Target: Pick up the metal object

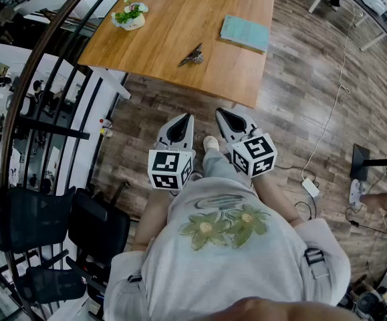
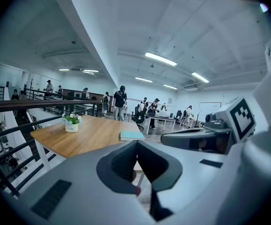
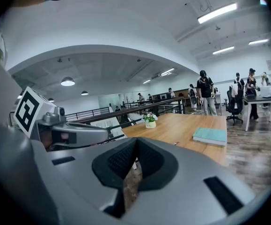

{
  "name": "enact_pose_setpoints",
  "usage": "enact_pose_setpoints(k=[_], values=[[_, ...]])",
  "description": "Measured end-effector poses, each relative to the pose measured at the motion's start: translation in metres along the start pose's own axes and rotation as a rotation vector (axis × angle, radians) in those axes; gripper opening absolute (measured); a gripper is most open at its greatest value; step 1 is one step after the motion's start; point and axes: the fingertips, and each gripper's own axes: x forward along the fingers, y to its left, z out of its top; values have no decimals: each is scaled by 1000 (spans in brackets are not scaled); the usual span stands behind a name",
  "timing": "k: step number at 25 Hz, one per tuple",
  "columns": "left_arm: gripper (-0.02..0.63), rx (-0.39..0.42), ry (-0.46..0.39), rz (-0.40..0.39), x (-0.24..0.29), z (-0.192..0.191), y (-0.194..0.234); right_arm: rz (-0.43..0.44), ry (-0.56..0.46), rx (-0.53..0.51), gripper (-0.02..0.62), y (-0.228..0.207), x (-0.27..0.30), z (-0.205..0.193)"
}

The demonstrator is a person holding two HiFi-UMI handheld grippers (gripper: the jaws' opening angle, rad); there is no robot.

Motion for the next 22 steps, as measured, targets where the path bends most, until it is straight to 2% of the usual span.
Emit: enact_pose_setpoints(k=[7,22], values=[[14,-4,14,27,30,5,13,-16,6,7,6,-31,25,8],[14,-9,22,98,115,29,56,48,35,-29,6,-94,103,34]])
